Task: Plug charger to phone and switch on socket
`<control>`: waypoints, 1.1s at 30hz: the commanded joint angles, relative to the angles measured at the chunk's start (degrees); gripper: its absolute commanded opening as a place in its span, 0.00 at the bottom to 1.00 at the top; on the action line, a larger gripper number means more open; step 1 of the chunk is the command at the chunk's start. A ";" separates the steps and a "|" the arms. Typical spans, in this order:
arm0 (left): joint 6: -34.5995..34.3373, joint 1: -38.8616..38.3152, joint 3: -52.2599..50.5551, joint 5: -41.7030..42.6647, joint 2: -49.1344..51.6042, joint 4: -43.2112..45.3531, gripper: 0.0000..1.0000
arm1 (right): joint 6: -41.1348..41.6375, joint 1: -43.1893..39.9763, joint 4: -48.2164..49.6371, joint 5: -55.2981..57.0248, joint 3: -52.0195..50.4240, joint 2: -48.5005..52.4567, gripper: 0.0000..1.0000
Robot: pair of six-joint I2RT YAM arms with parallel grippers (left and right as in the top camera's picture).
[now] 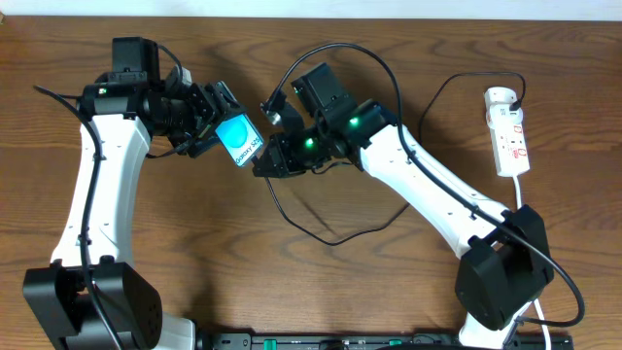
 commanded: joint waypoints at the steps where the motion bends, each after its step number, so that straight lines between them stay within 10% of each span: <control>1: 1.44 -0.42 0.31 2.36 -0.44 -1.95 0.07 | 0.87 -0.28 1.55 4.22 0.20 -0.04 0.01; 33: 2.51 -0.42 0.31 2.36 -0.44 -2.34 0.07 | 0.83 -0.17 3.65 3.96 0.20 -0.04 0.14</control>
